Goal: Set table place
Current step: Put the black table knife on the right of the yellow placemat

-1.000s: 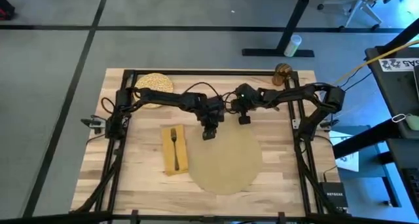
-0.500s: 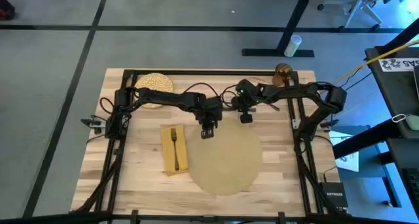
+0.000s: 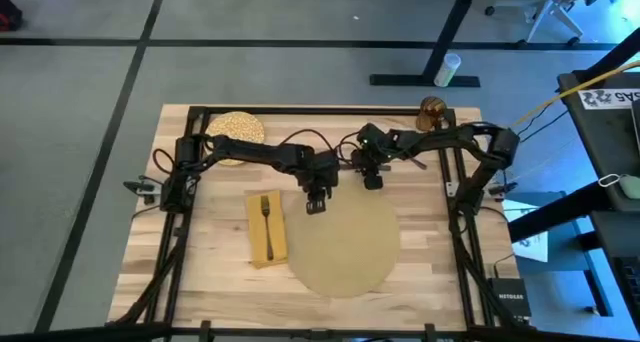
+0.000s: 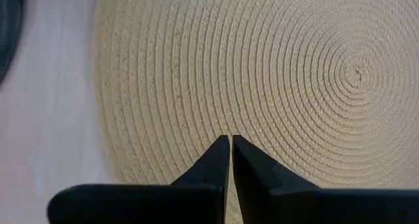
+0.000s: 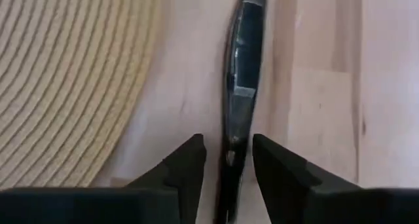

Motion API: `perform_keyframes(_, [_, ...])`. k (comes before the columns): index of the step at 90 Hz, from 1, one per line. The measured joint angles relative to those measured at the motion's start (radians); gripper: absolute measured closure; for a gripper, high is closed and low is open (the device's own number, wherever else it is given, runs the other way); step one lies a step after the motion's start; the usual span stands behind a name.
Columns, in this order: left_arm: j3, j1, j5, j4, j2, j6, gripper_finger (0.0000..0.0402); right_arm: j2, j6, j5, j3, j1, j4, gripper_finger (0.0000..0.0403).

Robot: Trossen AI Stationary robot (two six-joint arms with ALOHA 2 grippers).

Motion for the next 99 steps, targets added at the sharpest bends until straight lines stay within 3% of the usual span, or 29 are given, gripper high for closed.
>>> perform_keyframes(23, [0.000,-0.002,0.001,0.002,0.000,-0.009,0.0400,0.052,0.001,-0.048,0.004,-0.020,0.030,0.0393])
perform_keyframes(47, [0.000,-0.019,0.001,0.000,0.000,-0.012,0.0400,0.054,0.005,-0.068,0.003,-0.019,0.040,0.0402])
perform_keyframes(99, [0.000,-0.051,0.001,-0.017,0.000,-0.010,0.0400,-0.139,0.006,-0.065,0.046,-0.018,-0.165,0.0403])
